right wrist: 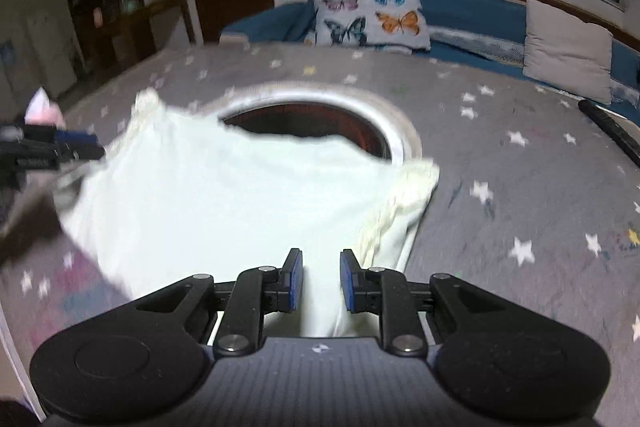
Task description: Fold clothes
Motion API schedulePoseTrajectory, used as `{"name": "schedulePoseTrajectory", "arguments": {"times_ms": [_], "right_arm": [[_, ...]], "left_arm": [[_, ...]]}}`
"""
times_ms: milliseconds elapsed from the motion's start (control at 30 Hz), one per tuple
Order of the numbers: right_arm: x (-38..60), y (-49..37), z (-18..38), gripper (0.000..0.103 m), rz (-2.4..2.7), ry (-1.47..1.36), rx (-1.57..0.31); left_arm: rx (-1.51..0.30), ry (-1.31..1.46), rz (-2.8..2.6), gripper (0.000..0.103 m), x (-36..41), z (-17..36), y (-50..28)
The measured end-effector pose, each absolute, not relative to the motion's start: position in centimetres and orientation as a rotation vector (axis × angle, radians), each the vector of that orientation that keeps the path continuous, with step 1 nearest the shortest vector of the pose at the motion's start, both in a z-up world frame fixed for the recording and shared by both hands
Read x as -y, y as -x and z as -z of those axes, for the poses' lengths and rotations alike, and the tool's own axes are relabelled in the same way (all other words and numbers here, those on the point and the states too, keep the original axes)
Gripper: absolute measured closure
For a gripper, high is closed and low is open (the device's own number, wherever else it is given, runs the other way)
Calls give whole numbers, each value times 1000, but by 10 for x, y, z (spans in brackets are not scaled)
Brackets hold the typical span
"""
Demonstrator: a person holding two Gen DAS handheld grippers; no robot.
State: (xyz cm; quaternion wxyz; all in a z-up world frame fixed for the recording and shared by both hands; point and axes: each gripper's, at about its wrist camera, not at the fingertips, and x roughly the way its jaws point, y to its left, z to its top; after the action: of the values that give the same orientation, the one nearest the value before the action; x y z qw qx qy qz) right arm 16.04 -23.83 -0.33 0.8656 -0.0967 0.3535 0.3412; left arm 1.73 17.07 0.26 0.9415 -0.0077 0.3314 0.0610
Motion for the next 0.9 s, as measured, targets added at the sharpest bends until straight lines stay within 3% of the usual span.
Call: {"name": "schedulePoseTrajectory", "arguments": {"times_ms": [367,567,900], "right_arm": [[248,-111,0,84,-782,251,-737],[246,-111,22,83,-764,272,-836],[193,-119,-15,82,-870,337,-757]], "left_arm": [[-685,95,-157,59,-169,2,31],[-709,179,-158,59,-171,8,38],[-688,308,-172,59,-169,13,46]]}}
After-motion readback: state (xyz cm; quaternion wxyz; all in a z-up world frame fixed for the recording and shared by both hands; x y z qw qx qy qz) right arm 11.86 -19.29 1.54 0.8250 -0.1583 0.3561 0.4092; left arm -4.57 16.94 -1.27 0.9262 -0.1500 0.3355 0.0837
